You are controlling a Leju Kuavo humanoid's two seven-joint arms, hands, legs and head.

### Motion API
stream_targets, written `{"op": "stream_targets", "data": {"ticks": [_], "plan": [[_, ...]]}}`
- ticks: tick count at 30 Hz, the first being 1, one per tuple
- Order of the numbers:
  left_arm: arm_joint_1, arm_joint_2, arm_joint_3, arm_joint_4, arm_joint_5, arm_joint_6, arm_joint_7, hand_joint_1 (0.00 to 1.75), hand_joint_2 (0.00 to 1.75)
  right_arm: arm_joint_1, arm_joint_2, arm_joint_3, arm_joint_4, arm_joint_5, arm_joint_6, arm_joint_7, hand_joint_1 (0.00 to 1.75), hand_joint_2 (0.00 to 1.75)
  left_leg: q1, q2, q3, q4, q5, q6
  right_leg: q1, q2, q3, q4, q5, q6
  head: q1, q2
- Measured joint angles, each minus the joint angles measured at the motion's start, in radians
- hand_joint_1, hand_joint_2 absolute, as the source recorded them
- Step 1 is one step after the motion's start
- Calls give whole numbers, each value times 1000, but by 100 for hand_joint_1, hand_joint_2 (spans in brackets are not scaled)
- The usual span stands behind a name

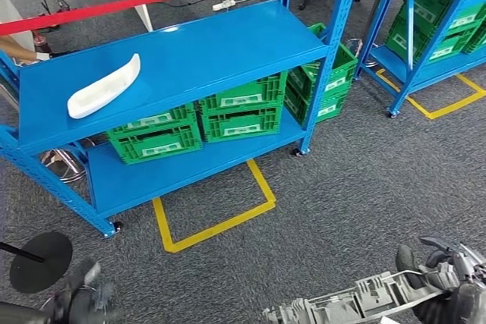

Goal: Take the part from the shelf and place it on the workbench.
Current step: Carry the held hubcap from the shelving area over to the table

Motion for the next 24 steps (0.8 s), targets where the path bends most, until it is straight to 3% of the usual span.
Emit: {"op": "stream_targets", "data": {"ticks": [2, 4, 7, 8, 9, 10, 13, 15, 17, 18, 19, 21, 23, 24], "plan": [[-76, 27, 2, -29, 17, -9, 41, 0, 175, -11, -11, 7, 7, 0, 0, 2, 175, 175, 2, 12, -2, 2, 2, -11, 0, 24, -7, 6, 11, -21, -1, 0], [-93, 52, 3, -59, 18, -10, 28, 0, 175, -13, -17, 12, 12, 0, 0, 2, 175, 175, 5, -7, -16, 40, -31, -22, -3, 53, -16, 7, 26, -37, -2, 0], [-71, 88, 5, -96, 17, -8, -2, 0, 175, -16, -23, 16, 17, -2, 0, 5, 175, 175, 8, -56, -96, 225, -143, -28, -4, 98, -38, 7, 42, -48, -3, 0], [-62, 99, 7, -106, 17, -7, -8, 0, 175, -17, -24, 18, 19, -2, 0, 7, 175, 175, 7, -61, -120, 278, -163, -27, -3, 112, -43, 8, 46, -48, -2, 0], [-54, 108, 9, -115, 17, -6, -11, 0, 175, -17, -26, 19, 21, -3, 0, 9, 175, 175, 7, -65, -129, 299, -162, -25, -2, 125, -47, 8, 49, -47, -2, 0], [-42, 116, 12, -123, 12, -3, -16, 0, 175, -17, -27, 21, 23, -2, 0, 12, 175, 175, 7, -68, -119, 280, -142, -22, -2, 138, -50, 8, 51, -45, -2, 0], [71, 121, 35, -143, -92, 58, -116, 0, 175, -4, -21, 15, 20, 8, 0, 10, 175, 175, 8, -109, -12, 80, -50, -7, -2, 181, -53, 10, 55, -38, -2, 0], [184, 100, 47, -102, -198, 114, -314, 0, 175, 33, -6, -1, 8, 7, 0, -3, 175, 175, 5, -128, 28, 10, -38, 0, -6, 216, -60, 14, 56, -28, -3, 0], [261, 68, 41, -24, -255, 137, -493, 0, 175, 72, 11, -20, -7, 1, 0, -15, 175, 175, 2, -109, 31, 4, -41, 4, -11, 238, -73, 14, 58, -14, -4, 0], [281, 56, 36, 3, -263, 139, -528, 0, 175, 85, 18, -28, -12, -2, 0, -17, 175, 175, 4, -99, 30, 3, -39, 9, -9, 223, -79, 19, 51, -8, -4, 0], [295, 48, 33, 22, -265, 140, -534, 0, 175, 92, 23, -35, -17, -4, 0, -19, 175, 175, 6, -90, 29, 1, -38, 14, -6, 191, -90, 39, 34, -2, -1, 0], [315, 40, 32, 40, -262, 140, -503, 0, 175, 96, 29, -45, -24, -8, 0, -19, 175, 175, 7, -70, 28, 0, -36, 23, -2, 107, -132, 143, -35, 7, 4, 0], [335, 30, 33, 47, -256, 141, -476, 0, 175, 100, 36, -53, -26, -8, 0, -19, 175, 175, 6, -44, 26, 1, -36, 26, -4, 75, -183, 275, -101, 14, 7, 0], [343, 22, 38, 47, -249, 141, -472, 0, 175, 104, 40, -56, -27, -8, 0, -18, 175, 175, 6, -30, 26, 1, -36, 26, -5, 71, -190, 304, -110, 17, 7, 0]]}}
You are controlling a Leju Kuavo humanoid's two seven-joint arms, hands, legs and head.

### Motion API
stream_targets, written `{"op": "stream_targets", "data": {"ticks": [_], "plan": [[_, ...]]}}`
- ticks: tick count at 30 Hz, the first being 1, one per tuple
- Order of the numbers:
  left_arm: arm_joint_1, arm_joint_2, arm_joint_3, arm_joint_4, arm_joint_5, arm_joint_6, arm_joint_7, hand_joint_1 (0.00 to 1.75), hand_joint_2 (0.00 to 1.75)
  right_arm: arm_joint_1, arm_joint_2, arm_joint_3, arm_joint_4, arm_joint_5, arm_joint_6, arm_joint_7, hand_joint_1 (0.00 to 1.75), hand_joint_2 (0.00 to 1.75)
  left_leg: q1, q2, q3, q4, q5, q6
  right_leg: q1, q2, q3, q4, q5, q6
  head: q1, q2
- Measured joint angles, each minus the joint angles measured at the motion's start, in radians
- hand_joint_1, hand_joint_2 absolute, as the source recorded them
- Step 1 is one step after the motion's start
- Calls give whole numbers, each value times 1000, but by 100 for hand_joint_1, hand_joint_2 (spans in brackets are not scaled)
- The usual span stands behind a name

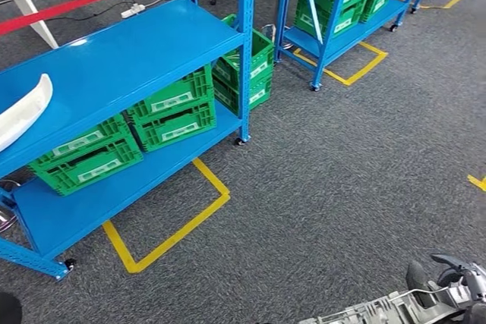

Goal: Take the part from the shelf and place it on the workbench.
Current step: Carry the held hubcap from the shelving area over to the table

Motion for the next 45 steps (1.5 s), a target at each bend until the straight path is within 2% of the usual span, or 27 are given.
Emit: {"op": "stream_targets", "data": {"ticks": [1, 2, 4, 5, 6, 8, 9, 11, 13, 15, 17, 19, 20, 22, 23, 24, 26, 28, 30, 31, 32, 34, 36, 39, 41, 43, 45], "plan": [[4, -10, 10, 0, 7, -4, -3, 0, 175, 5, 5, -4, -3, 1, 0, 0, 175, 175, 0, 13, 0, 1, 0, 0, -1, -3, 15, -13, 11, 1, 0, 0], [6, -23, 27, 0, 12, -14, -10, 0, 175, 11, 12, -9, -8, 3, 0, -1, 175, 175, 0, 24, 1, 1, 0, -1, -1, -10, 51, -65, 35, 2, 0, 0], [6, -56, 82, -2, 0, -60, -36, 0, 175, 20, 26, -19, -22, 3, 0, -8, 175, 175, -3, 43, 5, 7, -4, -9, 0, -56, 143, -209, 85, -1, 0, 0], [6, -77, 122, -5, -19, -96, -51, 0, 175, 23, 34, -23, -28, 2, 0, -14, 175, 175, -5, 51, 8, 10, -6, -15, 1, -72, 173, -259, 99, -6, -1, 0], [4, -100, 169, -10, -46, -138, -64, 0, 175, 28, 43, -29, -35, -1, 0, -20, 175, 175, -7, 60, 11, 12, -7, -21, 2, -83, 186, -283, 104, -13, -3, 0], [-5, -148, 270, -22, -102, -212, -76, 0, 175, 37, 58, -38, -45, -5, 0, -29, 175, 175, -6, 79, 16, 11, -7, -33, 6, -63, 178, -285, 107, -30, -6, 0], [-10, -169, 315, -28, -121, -235, -77, 0, 175, 42, 65, -42, -50, -6, 0, -32, 175, 175, -3, 74, 16, 13, -11, -41, 6, -52, 177, -286, 111, -38, -7, 0], [-15, -205, 387, -36, -143, -263, -81, 0, 175, 46, 74, -47, -59, -7, 0, -35, 175, 175, 1, 29, -4, 63, -54, -52, 2, -29, 173, -290, 124, -53, -8, 0], [-21, -240, 452, -39, -189, -312, -116, 0, 175, 48, 83, -50, -63, -9, 0, -39, 175, 175, 2, -20, -60, 189, -130, -55, 2, -2, 165, -290, 133, -61, -10, 0], [-51, -284, 518, -29, -300, -374, -212, 0, 175, 50, 88, -52, -63, -10, 0, -41, 175, 175, 2, -33, -109, 293, -163, -54, 4, 23, 157, -289, 140, -62, -11, 0], [-117, -342, 571, 11, -429, -386, -338, 0, 175, 50, 88, -51, -65, -4, 0, -31, 175, 175, 2, -39, -97, 257, -115, -48, 5, 46, 154, -289, 145, -59, -11, 0], [-177, -397, 599, 53, -490, -380, -416, 0, 175, 49, 88, -47, -69, 4, 0, -13, 175, 175, 3, -77, -34, 121, -42, -37, 6, 68, 152, -288, 149, -52, -10, 0], [-194, -418, 607, 64, -495, -388, -431, 0, 175, 48, 88, -43, -72, 5, 0, -6, 175, 175, 4, -100, -9, 64, -22, -33, 7, 81, 148, -286, 151, -48, -10, 0], [-213, -446, 623, 77, -496, -407, -434, 0, 175, 50, 88, -39, -75, 2, 0, 2, 175, 175, 3, -124, 10, 16, -14, -26, 4, 109, 137, -284, 159, -35, -9, 0], [-220, -456, 631, 83, -498, -413, -433, 0, 175, 51, 88, -38, -76, -2, 0, 2, 175, 175, 3, -112, 10, 12, -12, -22, 1, 124, 128, -286, 164, -27, -9, 0], [-228, -465, 637, 90, -500, -416, -431, 0, 175, 54, 88, -38, -78, -6, 0, 2, 175, 175, 2, -98, 9, 10, -8, -16, -2, 126, 120, -285, 167, -21, -10, 0], [-242, -476, 649, 105, -496, -429, -430, 0, 175, 54, 88, -37, -80, -15, 0, -1, 175, 175, 4, -70, 9, 2, -1, -4, 0, 80, 94, -248, 143, -12, -5, 0], [-249, -484, 664, 124, -491, -443, -427, 0, 175, 52, 88, -35, -82, -27, 0, -3, 175, 175, 4, -41, 8, 1, 1, 2, 0, 19, 42, -130, 78, -5, 1, 0], [-256, -506, 670, 137, -501, -432, -404, 0, 175, 51, 88, -32, -81, -35, 1, 0, 175, 175, 2, -10, 7, 2, 1, 2, -4, 2, -9, -12, 30, 4, 2, 0], [-263, -525, 667, 139, -502, -412, -381, 0, 175, 51, 88, -29, -81, -35, 1, 6, 175, 175, 3, 4, 7, 2, 0, 2, -7, -1, -10, 1, 33, 8, 2, 0], [-274, -546, 655, 139, -495, -383, -354, 0, 175, 49, 88, -25, -81, -32, 1, 15, 175, 175, 4, 15, 7, 3, -1, 1, -9, -6, 11, -30, 54, 12, 3, 0], [-297, -578, 606, 138, -442, -307, -302, 0, 175, 44, 88, -12, -81, -22, 1, 36, 175, 175, 5, 32, 9, 8, -5, -7, -10, -40, 93, -168, 110, 18, 4, 0], [-310, -588, 536, 131, -357, -238, -268, 0, 175, 36, 88, -1, -81, -15, 1, 50, 175, 175, 1, 48, 12, 16, -12, -20, -9, -67, 148, -262, 135, 9, 4, 0], [-313, -581, 440, 112, -253, -186, -246, 0, 175, 35, 88, 5, -82, -13, 1, 54, 175, 175, 0, 68, 14, 20, -14, -38, -7, -42, 141, -266, 139, -18, 3, 0], [-312, -569, 388, 101, -215, -167, -243, 0, 175, 35, 87, 8, -82, -15, 1, 54, 175, 175, 4, 35, 0, 51, -43, -48, -8, -22, 132, -265, 145, -32, 2, 0], [-306, -556, 347, 93, -186, -149, -242, 0, 175, 33, 87, 10, -82, -19, 0, 52, 175, 175, 4, -15, -50, 159, -110, -50, -8, -1, 123, -265, 151, -43, 1, 0], [-294, -543, 312, 86, -161, -131, -238, 0, 175, 31, 87, 10, -82, -24, 0, 50, 175, 175, 2, -30, -111, 285, -160, -45, -4, 24, 115, -265, 155, -50, 0, 0]]}}
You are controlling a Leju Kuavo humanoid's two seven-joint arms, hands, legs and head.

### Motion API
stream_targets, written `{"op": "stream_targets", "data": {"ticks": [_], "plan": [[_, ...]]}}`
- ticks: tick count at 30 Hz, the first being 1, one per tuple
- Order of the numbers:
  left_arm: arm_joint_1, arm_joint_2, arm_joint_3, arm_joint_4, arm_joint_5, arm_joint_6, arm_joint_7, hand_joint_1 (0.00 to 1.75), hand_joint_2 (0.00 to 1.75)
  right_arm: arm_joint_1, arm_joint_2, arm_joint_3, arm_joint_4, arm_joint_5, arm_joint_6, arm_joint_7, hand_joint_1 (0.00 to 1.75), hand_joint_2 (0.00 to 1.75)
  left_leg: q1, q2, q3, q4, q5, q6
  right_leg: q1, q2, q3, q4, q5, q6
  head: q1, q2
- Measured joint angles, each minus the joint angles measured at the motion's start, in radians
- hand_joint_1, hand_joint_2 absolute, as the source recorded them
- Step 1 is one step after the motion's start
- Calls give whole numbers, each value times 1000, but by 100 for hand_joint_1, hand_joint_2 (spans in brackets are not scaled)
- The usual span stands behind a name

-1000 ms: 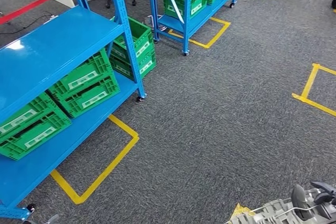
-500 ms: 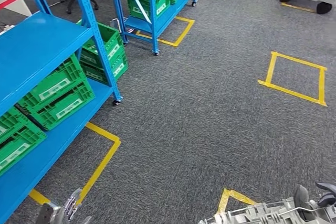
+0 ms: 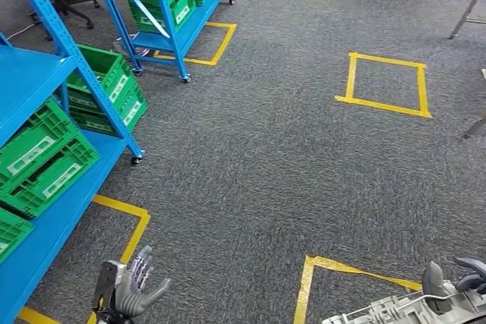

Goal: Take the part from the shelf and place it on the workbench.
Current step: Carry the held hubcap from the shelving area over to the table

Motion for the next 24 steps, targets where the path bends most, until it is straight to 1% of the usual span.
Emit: {"op": "stream_targets", "data": {"ticks": [1, 2, 3, 4, 5, 6, 7, 8, 9, 10, 11, 12, 13, 14, 15, 16, 17, 18, 19, 20, 21, 22, 23, 24], "plan": [[6, 6, -16, -4, 10, 7, 2, 0, 175, 0, 0, 0, 0, -2, 0, -1, 175, 175, -1, -2, -14, 25, 3, 5, 2, 15, -2, 0, 2, -2, 0, 0], [11, 12, -31, -9, 18, 14, 4, 0, 175, 0, 0, 0, 0, -4, 0, -2, 175, 175, -3, -5, -10, 11, 25, 11, 5, 30, -3, 0, 3, -2, 0, 0], [13, 17, -43, -14, 24, 19, 6, 0, 175, 0, 0, 0, 0, -5, 0, -3, 175, 175, -6, -13, 11, -36, 62, 19, 7, 45, -4, 0, 5, -2, 0, 0], [15, 21, -54, -19, 29, 22, 8, 0, 175, 0, 0, 0, 0, -6, 0, -3, 175, 175, -9, -33, 39, -102, 103, 30, 7, 59, -4, 0, 7, -1, 0, 0], [16, 27, -62, -24, 34, 25, 9, 0, 175, -1, 0, 0, 0, -6, 0, -4, 175, 175, -10, -61, 65, -164, 132, 41, 9, 71, -6, 2, 8, 2, 1, 0], [16, 32, -69, -28, 36, 27, 11, 0, 175, -2, 0, 0, 0, -7, 0, -4, 175, 175, -12, -84, 84, -212, 148, 47, 7, 83, -11, 3, 11, 6, 1, 0], [17, 36, -75, -31, 38, 28, 11, 0, 175, -3, 0, 0, 0, -7, 0, -4, 175, 175, -13, -101, 94, -239, 152, 50, 5, 95, -16, 3, 15, 12, 2, 0], [19, 39, -82, -34, 40, 28, 12, 0, 175, -3, 0, 0, 0, -8, 0, -4, 175, 175, -14, -103, 96, -250, 150, 50, 2, 107, -21, 2, 19, 19, 2, 0], [20, 40, -87, -38, 41, 29, 12, 0, 175, -2, 0, 0, 0, -8, 0, -4, 175, 175, -14, -92, 98, -257, 152, 47, -1, 120, -27, -2, 24, 27, 1, 0], [20, 41, -92, -40, 42, 30, 12, 0, 175, 0, 0, 0, 0, -9, 0, -4, 175, 175, -12, -80, 100, -264, 156, 47, -1, 114, -33, -1, 24, 32, 2, 0], [20, 43, -96, -43, 43, 30, 12, 0, 175, 0, 0, 0, -1, -9, 0, -5, 175, 175, -10, -66, 103, -271, 160, 48, 1, 92, -45, 14, 14, 36, 4, 0], [21, 44, -99, -46, 44, 30, 12, 0, 175, -2, 0, 1, -2, -9, 0, -5, 175, 175, -7, -51, 105, -277, 164, 49, 3, 59, -65, 50, -7, 41, 7, 0], [23, 45, -102, -47, 44, 31, 12, 0, 175, -5, 0, 1, -2, -9, 0, -5, 175, 175, -7, -35, 107, -279, 165, 50, 4, 21, -92, 107, -39, 44, 8, 0], [26, 46, -105, -47, 45, 31, 12, 0, 175, -7, 0, 2, -3, -9, 0, -4, 175, 175, -7, -19, 107, -279, 164, 52, 4, -5, -123, 173, -72, 49, 11, 0], [29, 48, -107, -48, 45, 31, 12, 0, 175, -9, 0, 3, -3, -9, 0, -4, 175, 175, -7, -3, 107, -279, 163, 51, 2, -17, -149, 231, -95, 53, 11, 0], [31, 49, -108, -48, 45, 31, 12, 0, 175, -9, 0, 3, -2, -9, 0, -4, 175, 175, -7, 13, 108, -278, 161, 50, -1, -23, -161, 262, -102, 56, 11, 0], [31, 49, -109, -48, 45, 31, 12, 0, 175, -9, 0, 3, -2, -9, 0, -4, 175, 175, -6, 28, 110, -278, 160, 47, -3, -27, -154, 258, -91, 60, 11, 0], [31, 50, -110, -48, 45, 31, 12, 0, 175, -9, 0, 3, -2, -9, 0, -4, 175, 175, -4, 41, 113, -278, 157, 43, -6, -34, -126, 215, -66, 63, 11, 0], [31, 50, -112, -48, 45, 31, 12, 0, 175, -9, 0, 4, -3, -9, 0, -4, 175, 175, -3, 53, 119, -277, 153, 38, -9, -49, -85, 149, -36, 67, 11, 0], [31, 51, -113, -48, 45, 31, 12, 0, 175, -10, 0, 4, -2, -9, 0, -4, 175, 175, -4, 63, 123, -275, 148, 31, -9, -69, -45, 86, -17, 71, 12, 0], [30, 52, -115, -49, 45, 31, 12, 0, 175, -11, 0, 4, -2, -9, 0, -4, 175, 175, -6, 72, 126, -272, 143, 25, -9, -82, -16, 38, -4, 66, 13, 0], [30, 53, -115, -49, 45, 31, 12, 0, 175, -12, 0, 4, -2, -10, 0, -4, 175, 175, -9, 79, 129, -270, 140, 20, -8, -88, -2, 14, -2, 59, 13, 0], [29, 55, -117, -50, 46, 32, 12, 0, 175, -12, 0, 4, -2, -10, 0, -4, 175, 175, -12, 86, 131, -270, 138, 17, -7, -84, -1, 9, -5, 49, 13, 0], [28, 56, -118, -50, 46, 33, 12, 0, 175, -12, 0, 3, -3, -11, 0, -4, 175, 175, -12, 95, 133, -270, 137, 14, -7, -70, -3, 9, -2, 37, 13, 0]]}}
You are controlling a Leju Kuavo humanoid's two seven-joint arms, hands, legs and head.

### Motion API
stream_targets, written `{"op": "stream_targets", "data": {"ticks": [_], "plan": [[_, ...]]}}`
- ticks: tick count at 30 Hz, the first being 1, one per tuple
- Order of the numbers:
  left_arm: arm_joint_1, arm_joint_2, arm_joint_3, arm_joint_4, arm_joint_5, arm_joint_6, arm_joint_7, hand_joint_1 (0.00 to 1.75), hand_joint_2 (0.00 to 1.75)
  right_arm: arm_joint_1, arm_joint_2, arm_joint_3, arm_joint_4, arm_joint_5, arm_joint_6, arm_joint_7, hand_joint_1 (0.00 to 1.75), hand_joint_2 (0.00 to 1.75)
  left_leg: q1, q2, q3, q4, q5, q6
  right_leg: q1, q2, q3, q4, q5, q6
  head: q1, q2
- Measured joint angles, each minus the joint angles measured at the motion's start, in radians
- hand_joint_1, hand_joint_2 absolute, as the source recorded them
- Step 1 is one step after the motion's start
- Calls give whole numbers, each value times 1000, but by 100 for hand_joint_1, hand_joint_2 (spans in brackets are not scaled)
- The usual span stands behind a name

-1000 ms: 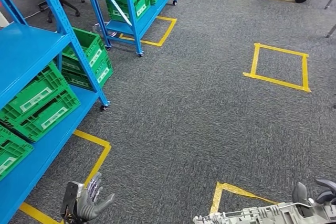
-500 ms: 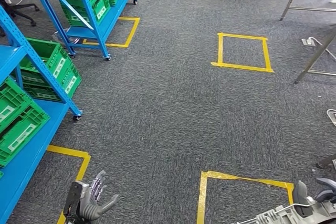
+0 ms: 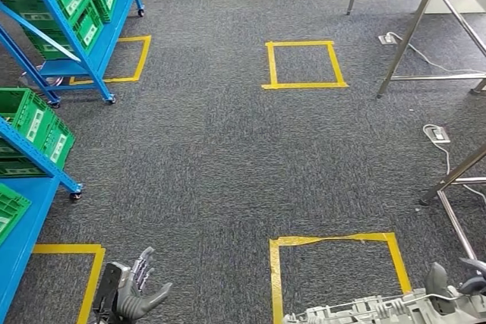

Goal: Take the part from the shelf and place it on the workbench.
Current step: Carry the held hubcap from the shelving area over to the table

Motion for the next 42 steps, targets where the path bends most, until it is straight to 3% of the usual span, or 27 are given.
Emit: {"op": "stream_targets", "data": {"ticks": [1, 3, 5, 7, 8, 9, 10, 12, 14, 16, 18, 20, 22, 23, 24, 26, 28, 29, 31, 33, 35, 37, 38, 39, 40, 42], "plan": [[-1, 1, -2, 0, 0, 2, 0, 0, 175, 1, 0, -1, 0, -1, 0, 0, 175, 175, 2, -5, 1, 2, -5, -4, 0, 10, -3, 0, 1, -8, -1, 0], [-3, 3, -8, -1, 2, 6, 1, 0, 175, 1, 1, -2, 0, -2, 0, -2, 175, 175, 7, -41, -18, 47, -41, -9, 1, 30, -6, -1, 4, -20, -2, 0], [-3, 5, -14, 0, 3, 9, 2, 0, 175, -1, 1, -3, 0, -3, 0, -5, 175, 175, 8, -83, -78, 174, -107, -8, 3, 51, -9, -3, 7, -28, -4, 0], [-1, 5, -19, 0, 3, 10, 3, 0, 175, -2, 1, -4, 0, -4, 0, -6, 175, 175, 5, -94, -143, 291, -141, -1, 8, 77, -11, -4, 9, -33, -4, 0], [-1, 6, -21, 0, 3, 11, 3, 0, 175, -2, 1, -4, 0, -5, 0, -7, 175, 175, 3, -97, -156, 303, -129, 6, 11, 91, -11, -4, 9, -35, -4, 0], [-2, 6, -22, 0, 3, 11, 3, 0, 175, -2, 1, -4, 0, -5, 0, -7, 175, 175, -1, -102, -151, 276, -97, 15, 14, 106, -10, -4, 9, -36, -3, 0], [-2, 6, -23, 0, 3, 11, 3, 0, 175, -2, 1, -4, 0, -5, 0, -7, 175, 175, -6, -113, -132, 224, -55, 25, 15, 120, -8, -4, 10, -36, -3, 0], [-4, 9, -23, 0, 3, 11, 3, 0, 175, -4, 1, -4, 0, -6, 0, -7, 175, 175, -14, -160, -84, 96, 14, 45, 17, 146, -9, -3, 10, -35, -3, 0], [-6, 11, -26, 0, 4, 12, 4, 0, 175, -4, 0, -4, 0, -6, 0, -8, 175, 175, -17, -186, -59, 29, 31, 47, 16, 171, -18, -2, 14, -29, -3, 0], [-10, 12, -32, 0, 9, 15, 4, 0, 175, -1, 1, -4, 0, -6, 0, -8, 175, 175, -14, -168, -54, 13, 30, 41, 14, 187, -29, -3, 19, -19, -4, 0], [-14, 12, -39, 0, 16, 21, 4, 0, 175, 0, 1, -5, -1, -7, 0, -9, 175, 175, -10, -143, -50, 1, 37, 43, 17, 144, -52, 33, -4, -11, -1, 0], [-14, 13, -45, 1, 22, 27, 4, 0, 175, -3, 1, -5, -2, -11, 0, -10, 175, 175, -9, -115, -47, -2, 38, 45, 20, 77, -105, 142, -66, -1, 2, 0], [-13, 15, -52, 4, 28, 35, 5, 0, 175, -4, 4, -6, -1, -19, 0, -13, 175, 175, -9, -86, -46, -2, 35, 45, 16, 51, -156, 255, -113, 8, 3, 0], [-13, 16, -57, 5, 31, 39, 5, 0, 175, -4, 5, -6, -1, -23, 0, -15, 175, 175, -9, -72, -45, -2, 34, 44, 13, 47, -160, 269, -111, 13, 3, 0], [-13, 17, -62, 5, 36, 43, 5, 0, 175, -4, 6, -6, -1, -26, 0, -17, 175, 175, -7, -58, -43, -2, 31, 41, 10, 41, -143, 244, -92, 17, 3, 0], [-15, 20, -71, 6, 41, 47, 5, 0, 175, -4, 7, -6, -1, -28, 0, -19, 175, 175, -5, -36, -36, 1, 24, 31, 5, 8, -65, 112, -36, 26, 4, 0], [-16, 24, -76, 6, 43, 49, 6, 0, 175, -5, 9, -6, -1, -30, 0, -20, 175, 175, -10, -19, -31, 9, 15, 19, 3, -21, -8, 17, -9, 20, 4, 0], [-17, 27, -77, 6, 44, 50, 6, 0, 175, -5, 10, -7, 0, -31, 0, -20, 175, 175, -13, -12, -29, 11, 13, 16, 4, -24, -1, 6, -9, 12, 3, 0], [-18, 28, -81, 6, 45, 50, 6, 0, 175, -4, 14, -9, 0, -32, 0, -21, 175, 175, -13, 1, -27, 14, 10, 10, 5, -1, -5, 9, -7, -8, 2, 0], [-20, 30, -83, 6, 47, 52, 6, 0, 175, -3, 16, -10, -1, -33, 0, -21, 175, 175, -7, -24, -36, 39, -15, 2, 5, 20, -8, 7, -3, -22, 2, 0], [-21, 32, -89, 6, 54, 57, 7, 0, 175, -4, 19, -11, -2, -34, 0, -22, 175, 175, -3, -73, -80, 140, -75, -3, 4, 41, -11, 4, 1, -33, 2, 0], [-18, 34, -95, 7, 60, 62, 8, 0, 175, -5, 20, -12, -2, -35, 0, -24, 175, 175, -2, -93, -145, 272, -129, -2, 6, 66, -15, 4, 4, -38, 2, 0], [-17, 35, -99, 8, 62, 64, 9, 0, 175, -5, 21, -13, -2, -35, 0, -24, 175, 175, -2, -96, -164, 305, -131, 1, 7, 79, -16, 4, 5, -40, 2, 0], [-17, 37, -101, 8, 64, 66, 10, 0, 175, -5, 21, -13, -2, -36, 0, -24, 175, 175, -2, -99, -165, 301, -114, 5, 8, 94, -17, 4, 6, -40, 2, 0], [-18, 38, -104, 9, 67, 68, 12, 0, 175, -4, 22, -13, -2, -36, 0, -25, 175, 175, -3, -106, -148, 260, -81, 9, 9, 108, -16, 4, 8, -40, 2, 0], [-18, 42, -107, 9, 74, 72, 13, 0, 175, -5, 23, -14, -2, -39, 0, -25, 175, 175, 0, -153, -88, 129, -11, 16, 9, 135, -18, 6, 11, -35, 2, 0]]}}
